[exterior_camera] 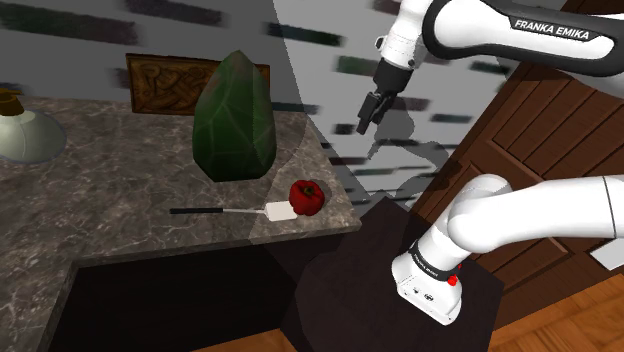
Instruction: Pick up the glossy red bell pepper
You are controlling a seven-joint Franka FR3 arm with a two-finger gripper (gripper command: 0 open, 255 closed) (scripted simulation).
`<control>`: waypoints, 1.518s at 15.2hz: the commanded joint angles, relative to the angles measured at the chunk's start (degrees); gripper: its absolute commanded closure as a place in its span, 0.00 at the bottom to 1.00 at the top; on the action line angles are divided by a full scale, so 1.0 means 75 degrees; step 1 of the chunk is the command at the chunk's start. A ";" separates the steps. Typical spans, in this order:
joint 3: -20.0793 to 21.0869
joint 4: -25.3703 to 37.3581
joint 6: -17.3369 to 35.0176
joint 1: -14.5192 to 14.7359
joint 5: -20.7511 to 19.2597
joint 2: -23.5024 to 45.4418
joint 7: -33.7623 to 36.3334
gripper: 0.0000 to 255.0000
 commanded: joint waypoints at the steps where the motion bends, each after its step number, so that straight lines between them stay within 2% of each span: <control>1: 0.0278 -0.0322 0.0290 0.0124 0.0265 -0.0028 0.0350 0.00; 8: 0.1305 -0.1034 0.1410 0.0598 0.1200 0.0348 0.1494 0.00; 15: 0.2372 -0.1248 0.2687 0.0997 0.2015 0.1286 0.2555 0.00; 23: 0.2581 -0.1763 0.3615 0.1024 0.2178 0.1703 0.2474 0.00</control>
